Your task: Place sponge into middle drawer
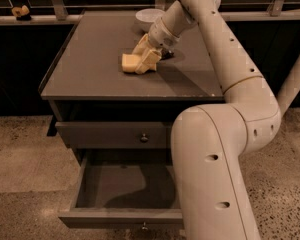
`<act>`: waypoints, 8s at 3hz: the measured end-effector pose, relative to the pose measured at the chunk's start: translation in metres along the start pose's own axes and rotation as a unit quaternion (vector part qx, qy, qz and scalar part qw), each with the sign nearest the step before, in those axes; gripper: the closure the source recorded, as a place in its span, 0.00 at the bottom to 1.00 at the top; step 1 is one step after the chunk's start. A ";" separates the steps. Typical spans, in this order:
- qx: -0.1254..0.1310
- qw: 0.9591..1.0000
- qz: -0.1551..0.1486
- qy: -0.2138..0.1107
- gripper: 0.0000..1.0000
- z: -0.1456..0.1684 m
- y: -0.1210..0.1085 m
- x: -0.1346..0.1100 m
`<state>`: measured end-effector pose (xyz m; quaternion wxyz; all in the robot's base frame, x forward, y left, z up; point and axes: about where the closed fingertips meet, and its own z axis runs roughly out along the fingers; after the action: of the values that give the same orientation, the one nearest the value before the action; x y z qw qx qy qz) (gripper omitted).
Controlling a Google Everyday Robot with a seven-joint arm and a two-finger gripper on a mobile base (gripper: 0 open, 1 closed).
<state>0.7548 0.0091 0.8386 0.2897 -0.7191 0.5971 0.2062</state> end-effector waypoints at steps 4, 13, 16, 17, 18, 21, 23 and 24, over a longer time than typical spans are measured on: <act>0.005 1.000 0.000 0.004 1.00 -0.007 0.006 -0.003; 0.280 0.953 0.057 0.103 1.00 -0.170 0.273 -0.052; 0.254 0.958 0.102 0.086 1.00 -0.124 0.312 -0.030; 0.223 0.962 0.141 0.075 1.00 -0.068 0.345 -0.009; 0.195 0.965 0.156 0.081 1.00 -0.012 0.374 0.005; 0.167 0.961 0.210 0.062 1.00 0.023 0.385 0.049; 0.115 0.949 0.283 0.075 1.00 0.119 0.397 0.133; 0.081 0.952 0.285 0.078 1.00 0.158 0.403 0.146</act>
Offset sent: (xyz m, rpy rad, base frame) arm 0.0000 0.0000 0.0000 0.0000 0.0000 0.0000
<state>0.3975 -0.0422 0.5577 0.2284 -0.5073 0.8125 0.1740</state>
